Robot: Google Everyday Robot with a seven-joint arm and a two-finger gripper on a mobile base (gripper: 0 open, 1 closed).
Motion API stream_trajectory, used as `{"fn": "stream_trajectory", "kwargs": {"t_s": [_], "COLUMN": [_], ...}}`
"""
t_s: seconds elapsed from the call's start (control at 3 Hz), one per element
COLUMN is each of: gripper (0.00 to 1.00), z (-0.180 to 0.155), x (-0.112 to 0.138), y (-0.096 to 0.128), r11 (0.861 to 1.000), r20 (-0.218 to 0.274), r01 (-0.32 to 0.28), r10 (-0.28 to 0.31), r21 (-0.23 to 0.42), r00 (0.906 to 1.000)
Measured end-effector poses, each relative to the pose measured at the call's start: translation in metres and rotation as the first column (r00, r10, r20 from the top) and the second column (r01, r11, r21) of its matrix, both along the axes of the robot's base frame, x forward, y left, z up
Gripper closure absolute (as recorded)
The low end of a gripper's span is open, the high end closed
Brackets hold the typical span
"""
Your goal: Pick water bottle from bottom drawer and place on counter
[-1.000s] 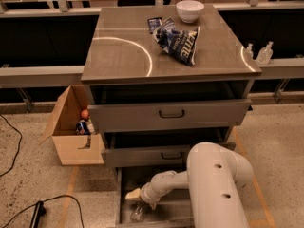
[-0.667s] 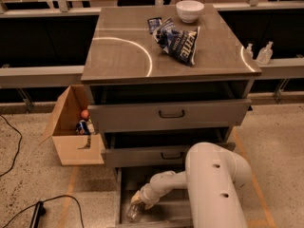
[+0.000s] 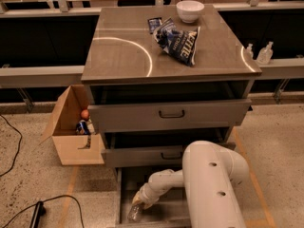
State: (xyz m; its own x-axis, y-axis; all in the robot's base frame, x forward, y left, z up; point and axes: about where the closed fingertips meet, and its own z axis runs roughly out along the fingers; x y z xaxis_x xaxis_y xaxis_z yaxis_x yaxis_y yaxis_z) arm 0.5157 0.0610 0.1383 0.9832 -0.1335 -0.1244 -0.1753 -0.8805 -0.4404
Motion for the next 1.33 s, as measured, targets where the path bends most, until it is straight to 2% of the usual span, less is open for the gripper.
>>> {"fn": "stream_trajectory", "kwargs": {"t_s": [0.33, 0.67, 1.0, 1.33], "gripper": [1.00, 1.00, 1.00, 1.00], "z": [0.009, 0.030, 0.061, 0.095], "x": [0.003, 0.007, 0.013, 0.015], "y": [-0.010, -0.032, -0.057, -0.086], "r11": [0.999, 0.992, 0.981, 0.961], "r20": [-0.017, -0.025, -0.002, 0.017], "r01": [0.039, 0.121, 0.192, 0.274], "r10": [-0.039, -0.121, -0.193, -0.274], "r21": [-0.009, -0.023, -0.035, -0.045], "r00": [0.9991, 0.9923, 0.9813, 0.9616]}}
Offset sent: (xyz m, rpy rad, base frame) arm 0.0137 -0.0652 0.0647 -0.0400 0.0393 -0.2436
